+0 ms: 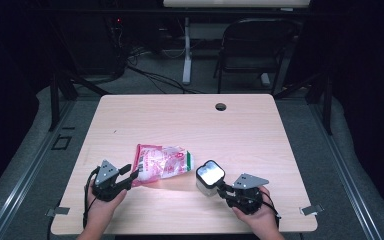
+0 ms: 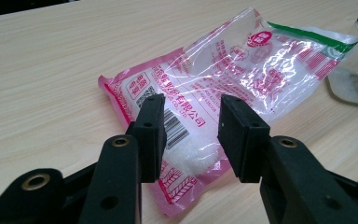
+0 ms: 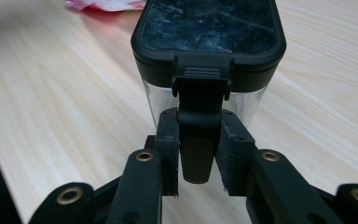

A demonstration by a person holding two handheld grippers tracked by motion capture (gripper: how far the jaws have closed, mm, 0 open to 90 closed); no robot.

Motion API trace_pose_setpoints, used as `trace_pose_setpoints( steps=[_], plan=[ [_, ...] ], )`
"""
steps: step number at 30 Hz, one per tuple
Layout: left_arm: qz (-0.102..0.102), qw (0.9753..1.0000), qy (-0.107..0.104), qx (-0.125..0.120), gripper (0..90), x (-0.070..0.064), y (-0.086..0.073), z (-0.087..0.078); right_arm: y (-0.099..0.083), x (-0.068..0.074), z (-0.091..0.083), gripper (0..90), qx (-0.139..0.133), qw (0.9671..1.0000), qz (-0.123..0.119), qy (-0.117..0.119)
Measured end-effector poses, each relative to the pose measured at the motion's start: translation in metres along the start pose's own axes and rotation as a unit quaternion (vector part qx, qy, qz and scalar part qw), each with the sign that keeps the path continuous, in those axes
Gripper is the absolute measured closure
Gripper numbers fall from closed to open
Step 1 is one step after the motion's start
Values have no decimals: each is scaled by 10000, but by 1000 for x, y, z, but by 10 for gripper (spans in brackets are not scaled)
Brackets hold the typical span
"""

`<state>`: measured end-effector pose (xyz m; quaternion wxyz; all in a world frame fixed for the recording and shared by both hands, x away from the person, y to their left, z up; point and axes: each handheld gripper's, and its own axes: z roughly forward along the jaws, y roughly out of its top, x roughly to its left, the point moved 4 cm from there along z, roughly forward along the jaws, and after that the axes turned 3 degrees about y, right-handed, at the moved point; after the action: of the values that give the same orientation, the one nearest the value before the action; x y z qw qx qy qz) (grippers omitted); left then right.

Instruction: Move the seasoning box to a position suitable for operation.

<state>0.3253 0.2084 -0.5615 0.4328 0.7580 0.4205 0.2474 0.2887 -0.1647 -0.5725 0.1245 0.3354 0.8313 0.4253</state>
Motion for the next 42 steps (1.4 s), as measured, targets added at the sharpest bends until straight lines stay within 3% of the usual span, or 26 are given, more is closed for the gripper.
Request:
trace_pose_setpoints(
  steps=[8,13,21,23,24,26,27,28,31,32,37,38,39,42],
  plan=[
    [-35,10000,-10,-27,656,0,0,-1,-1,8,-1,723,67,9982,-309,512],
    [-53,9999,-120,-15,673,-1,0,-1,-2,6,-3,722,104,9978,-385,534],
    [1,9999,-162,-5,686,-3,1,0,-5,-10,-10,713,82,9997,-167,169],
    [5,9999,-137,-1,685,-3,0,0,-6,-15,-11,706,40,10000,-54,-14],
    [16,9999,-103,0,670,-2,0,0,-6,-17,-12,704,64,9997,55,-248],
    [5,10000,-95,15,667,-3,0,1,-6,-17,-12,703,70,9994,68,-325],
    [-11,9999,-102,14,662,-3,0,1,-5,-15,-11,690,64,9981,58,-608],
    [-18,9999,-98,17,662,-3,0,1,-5,-15,-11,690,64,9981,58,-608],
    [-11,9999,-117,23,653,-4,0,1,-4,-16,-10,676,148,9924,38,-1221],
    [-5,9999,-117,11,653,-4,0,1,-4,-19,-9,668,106,9902,212,-1379],
    [17,9999,-134,55,653,-5,0,2,-6,-26,-2,665,19,9901,497,-1310],
    [17,9999,-148,38,654,-5,0,2,-6,-26,0,672,22,9902,470,-1318],
    [33,9999,-166,25,657,-7,0,2,-4,-26,3,748,6,9896,400,-1385],
    [67,9998,-209,-1,660,-9,1,1,-2,-26,4,760,80,9889,309,-1448]
  ],
)
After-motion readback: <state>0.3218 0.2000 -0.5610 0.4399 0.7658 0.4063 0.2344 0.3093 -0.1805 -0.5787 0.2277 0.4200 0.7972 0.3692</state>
